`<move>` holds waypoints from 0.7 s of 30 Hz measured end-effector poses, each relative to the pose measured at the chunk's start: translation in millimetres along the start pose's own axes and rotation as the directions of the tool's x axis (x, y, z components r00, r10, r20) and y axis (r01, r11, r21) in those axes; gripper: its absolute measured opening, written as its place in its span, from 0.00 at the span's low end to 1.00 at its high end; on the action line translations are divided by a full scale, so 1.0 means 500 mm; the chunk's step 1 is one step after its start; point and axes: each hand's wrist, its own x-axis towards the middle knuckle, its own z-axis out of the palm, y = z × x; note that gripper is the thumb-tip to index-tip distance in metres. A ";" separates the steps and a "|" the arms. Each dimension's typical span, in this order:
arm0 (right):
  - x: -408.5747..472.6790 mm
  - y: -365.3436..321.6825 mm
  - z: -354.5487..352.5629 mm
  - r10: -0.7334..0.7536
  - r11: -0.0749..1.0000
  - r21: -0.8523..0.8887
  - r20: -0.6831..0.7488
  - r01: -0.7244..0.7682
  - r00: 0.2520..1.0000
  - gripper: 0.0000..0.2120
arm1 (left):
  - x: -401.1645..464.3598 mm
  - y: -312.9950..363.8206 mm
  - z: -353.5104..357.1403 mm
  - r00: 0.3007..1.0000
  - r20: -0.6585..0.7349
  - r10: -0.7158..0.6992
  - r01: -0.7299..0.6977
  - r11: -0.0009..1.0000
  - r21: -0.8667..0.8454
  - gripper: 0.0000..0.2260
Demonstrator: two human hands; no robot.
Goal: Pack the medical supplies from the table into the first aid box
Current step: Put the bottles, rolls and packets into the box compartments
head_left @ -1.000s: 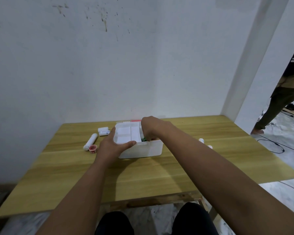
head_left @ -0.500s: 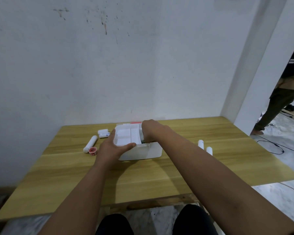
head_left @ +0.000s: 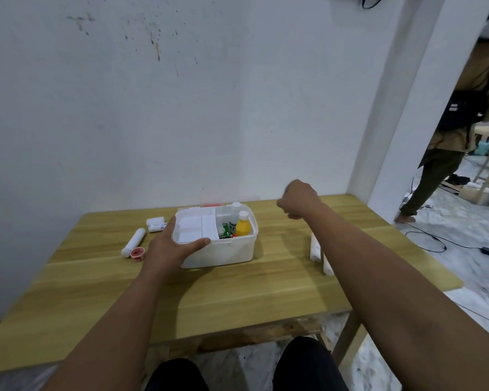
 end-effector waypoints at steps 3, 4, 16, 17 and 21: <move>-0.015 0.079 0.002 0.123 0.979 -0.168 0.037 -0.115 0.992 0.03 | -0.003 0.003 0.003 1.000 -0.001 0.021 -0.021 1.000 -0.016 0.49; -0.023 0.102 0.005 0.159 0.960 -0.239 0.037 -0.146 0.987 0.02 | -0.004 0.004 0.003 1.000 -0.002 0.026 -0.026 0.999 -0.021 0.49; -0.050 0.153 0.065 0.319 0.892 -0.382 0.158 -0.240 0.935 0.06 | -0.003 0.002 0.003 1.000 -0.005 0.015 -0.015 1.000 -0.015 0.49; -0.046 0.151 0.069 0.303 0.900 -0.370 0.151 -0.230 0.941 0.08 | -0.002 0.001 0.003 1.000 -0.004 0.012 -0.012 1.000 -0.017 0.49; -0.037 0.136 0.085 0.280 0.922 -0.311 0.120 -0.232 0.952 0.17 | -0.002 -0.002 0.003 1.000 0.005 0.014 -0.014 1.000 -0.003 0.50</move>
